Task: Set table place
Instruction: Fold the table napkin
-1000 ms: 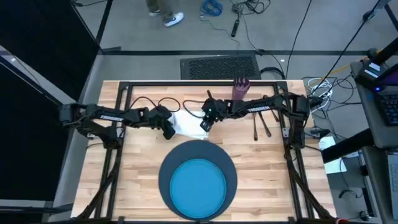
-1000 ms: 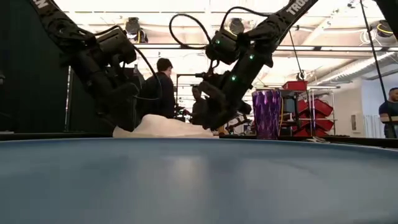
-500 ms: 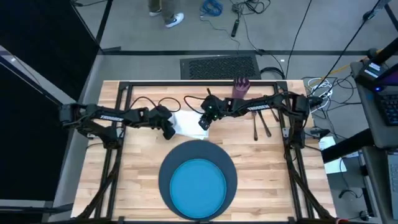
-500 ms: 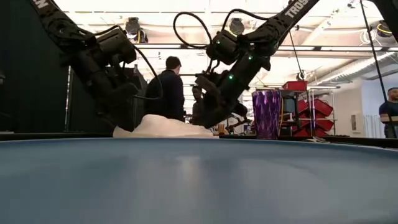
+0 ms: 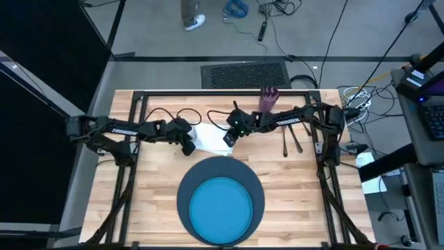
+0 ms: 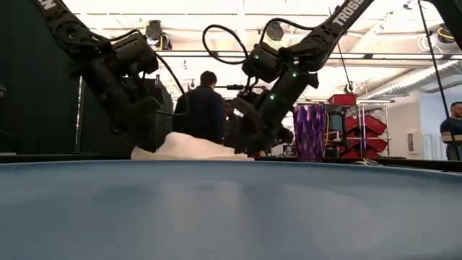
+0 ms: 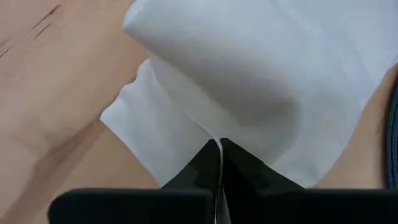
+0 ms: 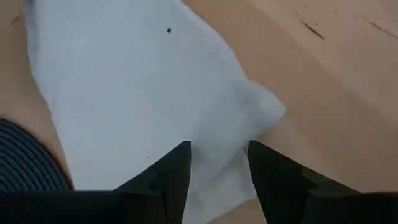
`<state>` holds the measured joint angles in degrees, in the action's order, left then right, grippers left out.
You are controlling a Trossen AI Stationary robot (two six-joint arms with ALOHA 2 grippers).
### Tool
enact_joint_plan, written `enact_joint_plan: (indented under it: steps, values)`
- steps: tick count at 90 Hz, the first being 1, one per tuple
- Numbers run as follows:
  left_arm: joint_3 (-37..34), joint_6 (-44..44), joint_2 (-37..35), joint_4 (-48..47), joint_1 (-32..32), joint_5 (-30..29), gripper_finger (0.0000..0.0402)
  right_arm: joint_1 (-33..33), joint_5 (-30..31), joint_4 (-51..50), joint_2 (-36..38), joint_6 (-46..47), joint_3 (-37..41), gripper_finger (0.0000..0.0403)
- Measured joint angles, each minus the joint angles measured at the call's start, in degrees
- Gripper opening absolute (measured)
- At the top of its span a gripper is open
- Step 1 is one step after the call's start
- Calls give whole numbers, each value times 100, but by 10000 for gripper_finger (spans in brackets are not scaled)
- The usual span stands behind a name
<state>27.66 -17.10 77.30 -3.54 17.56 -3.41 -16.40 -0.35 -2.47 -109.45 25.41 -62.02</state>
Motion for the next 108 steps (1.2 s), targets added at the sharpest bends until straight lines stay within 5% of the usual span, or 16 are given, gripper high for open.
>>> enact_joint_plan:
  steps: [22,44,108]
  values:
    - [0,2,0,1,-1,-8,1,0,-161,539,0,74,31,125]
    - [0,1,0,1,-2,-8,1,41,-106,530,0,-83,31,9]
    - [0,-58,-432,-63,-338,-314,1,341,218,-805,315,97,24,0]
